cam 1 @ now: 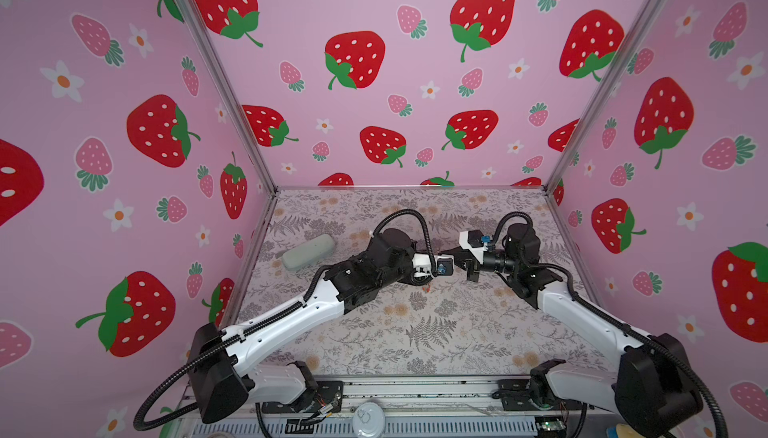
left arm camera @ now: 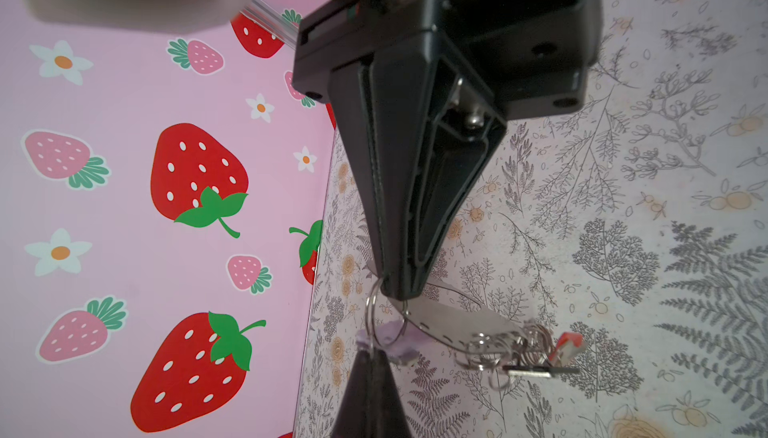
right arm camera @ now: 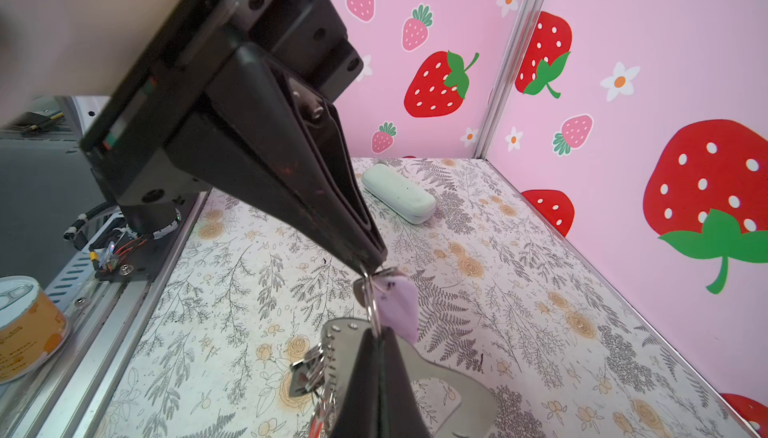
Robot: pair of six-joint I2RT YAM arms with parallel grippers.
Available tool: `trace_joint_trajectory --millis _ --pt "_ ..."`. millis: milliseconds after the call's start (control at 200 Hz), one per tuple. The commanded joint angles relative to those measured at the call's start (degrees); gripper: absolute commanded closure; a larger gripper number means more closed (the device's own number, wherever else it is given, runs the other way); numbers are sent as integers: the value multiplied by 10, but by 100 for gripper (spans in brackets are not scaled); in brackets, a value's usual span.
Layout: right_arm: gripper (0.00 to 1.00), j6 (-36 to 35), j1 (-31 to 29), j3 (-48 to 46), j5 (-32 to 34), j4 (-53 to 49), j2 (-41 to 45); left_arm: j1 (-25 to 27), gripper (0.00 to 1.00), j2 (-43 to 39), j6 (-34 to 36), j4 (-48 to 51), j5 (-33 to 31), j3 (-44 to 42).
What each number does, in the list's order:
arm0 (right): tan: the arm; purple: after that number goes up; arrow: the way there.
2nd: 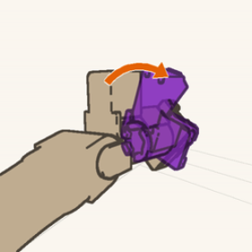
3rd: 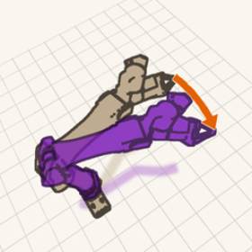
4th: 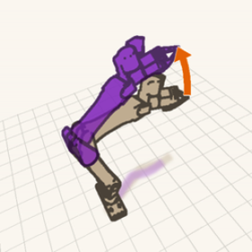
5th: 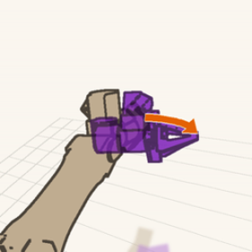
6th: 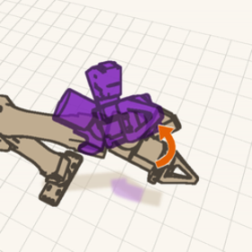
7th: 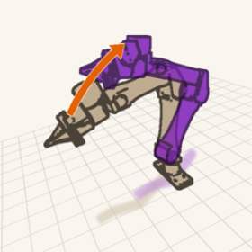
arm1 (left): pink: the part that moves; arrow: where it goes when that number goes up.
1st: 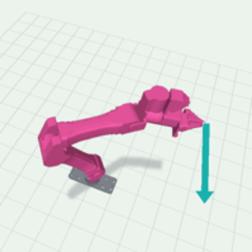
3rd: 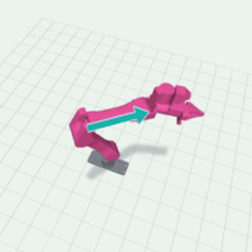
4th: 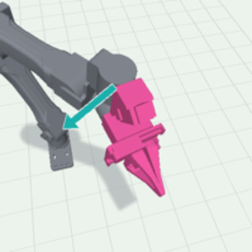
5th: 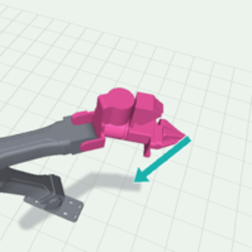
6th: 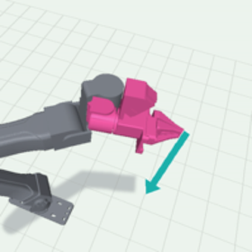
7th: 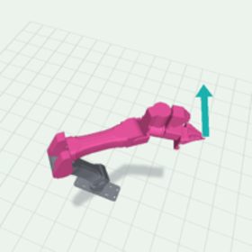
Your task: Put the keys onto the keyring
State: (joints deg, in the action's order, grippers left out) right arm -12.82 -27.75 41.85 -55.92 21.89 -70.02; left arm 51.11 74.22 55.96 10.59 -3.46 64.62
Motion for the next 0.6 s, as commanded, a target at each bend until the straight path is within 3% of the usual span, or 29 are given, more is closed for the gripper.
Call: trace_joint_trajectory --millis 0,595 --pt "100 9 -2 18 -1 20 -3 6 100 -14 22 -11 -2 3" --pt "100 22 -2 11 -8 38 2 18 100 -6 33 -12 -41 4"
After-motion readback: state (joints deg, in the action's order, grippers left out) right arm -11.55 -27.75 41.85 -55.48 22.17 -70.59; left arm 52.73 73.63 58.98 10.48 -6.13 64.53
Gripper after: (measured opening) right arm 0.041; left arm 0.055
